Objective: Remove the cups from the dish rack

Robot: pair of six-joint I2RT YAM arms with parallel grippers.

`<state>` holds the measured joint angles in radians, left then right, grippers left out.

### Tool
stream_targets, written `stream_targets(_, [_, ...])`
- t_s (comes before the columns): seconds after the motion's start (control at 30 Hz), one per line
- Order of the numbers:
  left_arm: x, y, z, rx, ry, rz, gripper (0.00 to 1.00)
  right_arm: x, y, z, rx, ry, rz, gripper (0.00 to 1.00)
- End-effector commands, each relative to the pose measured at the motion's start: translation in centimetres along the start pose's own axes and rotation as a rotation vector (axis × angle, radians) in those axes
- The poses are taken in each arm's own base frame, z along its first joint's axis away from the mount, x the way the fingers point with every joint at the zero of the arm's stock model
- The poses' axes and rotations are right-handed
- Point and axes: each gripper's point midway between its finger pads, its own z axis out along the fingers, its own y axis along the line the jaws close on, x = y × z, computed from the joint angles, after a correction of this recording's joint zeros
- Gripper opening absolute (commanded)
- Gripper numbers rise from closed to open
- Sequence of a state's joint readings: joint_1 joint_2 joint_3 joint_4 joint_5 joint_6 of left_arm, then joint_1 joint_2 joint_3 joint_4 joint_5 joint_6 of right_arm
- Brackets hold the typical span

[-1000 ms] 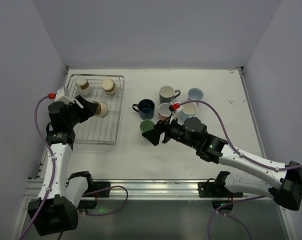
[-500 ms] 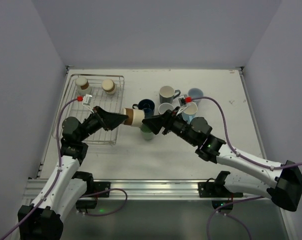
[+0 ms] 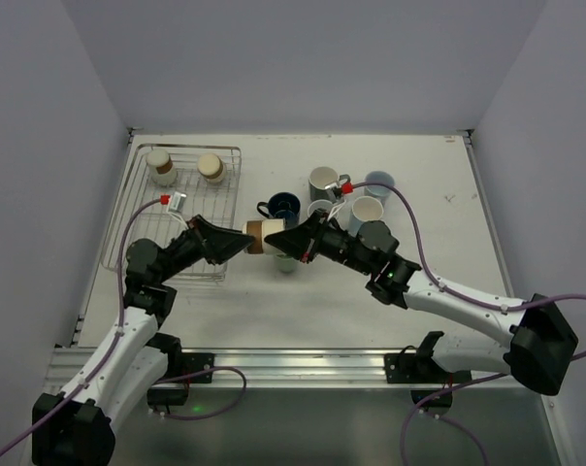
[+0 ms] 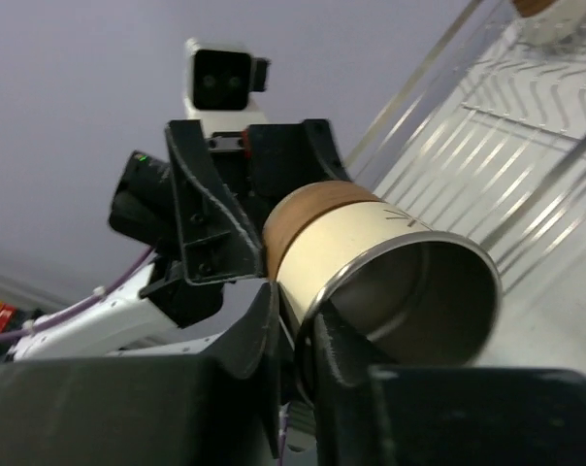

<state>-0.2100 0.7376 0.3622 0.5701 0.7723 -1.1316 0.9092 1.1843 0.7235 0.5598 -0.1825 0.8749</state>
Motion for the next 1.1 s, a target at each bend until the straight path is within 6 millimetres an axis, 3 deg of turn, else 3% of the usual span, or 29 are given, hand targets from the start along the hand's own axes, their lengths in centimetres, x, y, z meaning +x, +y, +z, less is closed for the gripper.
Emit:
stream_targets(0.0, [-0.4,-0.9,0.3,0.027,0.008,0.102,0.72,-2.0,2.4,-0.1,-0.074,-0.064,-0.030,0.02])
stream_targets(0.03, [-0.6,-0.4,0.4,-0.038,0.030,0.087,0.90,-2.5,2.2,-0.6,-0.051,-0.086,-0.050,0.00])
stream_targets(0.1, [-2.3,1.1,0.5,-0.160,0.001,0.217,1.00,-1.9,0.5,-1.4,0.050,-0.042,-0.115,0.00])
stream_targets(0.17, [-4.0,1.4,0.0,-0.282,-0.004,0.270,1.00,-2.8,-0.6,-2.7,0.149,-0.049,-0.176,0.00])
stream_targets(0.2, [-5.1,2.9,-0.7,-0.392,-0.029,0.338,1.00,-2.0,-2.4,-3.8,0.259,0.029,-0.240,0.00])
stream_targets(0.23, [-5.7,3.1,-1.4,-0.470,-0.023,0.352,1.00,-2.6,-3.4,-4.8,0.339,0.023,-0.277,0.00])
stream_targets(0.27, [-7.2,4.3,-2.4,-0.578,-0.059,0.423,1.00,-1.3,-5.8,-6.6,0.451,0.108,-0.305,0.00])
stream_targets(0.37, [-8.2,6.5,-4.8,-0.758,-0.064,0.474,1.00,-1.8,-8.6,-9.6,0.633,0.163,-0.393,0.00])
stream_targets(0.4, [-8.9,7.3,-5.9,-0.834,-0.087,0.512,1.00,-1.1,-9.9,-11.2,0.703,0.219,-0.405,0.00])
stream_targets(0.5, [-8.8,9.5,-7.8,-0.954,-0.098,0.534,1.00,0.4,-12.1,-13.2,0.789,0.311,-0.409,0.00])
stream_targets(0.7, [-8.2,11.1,-7.9,-0.991,-0.062,0.512,1.00,3.9,-17.0,-12.9,0.922,0.521,-0.405,0.01])
stream_targets(0.93, [-10.4,11.4,-8.3,-1.095,-0.094,0.510,1.00,4.7,-19.8,-11.0,0.990,0.597,-0.443,0.04])
stream_targets(1.07, [-12.4,11.7,-7.5,-1.142,-0.110,0.508,1.00,5.2,-20.4,-10.6,1.015,0.627,-0.471,0.08])
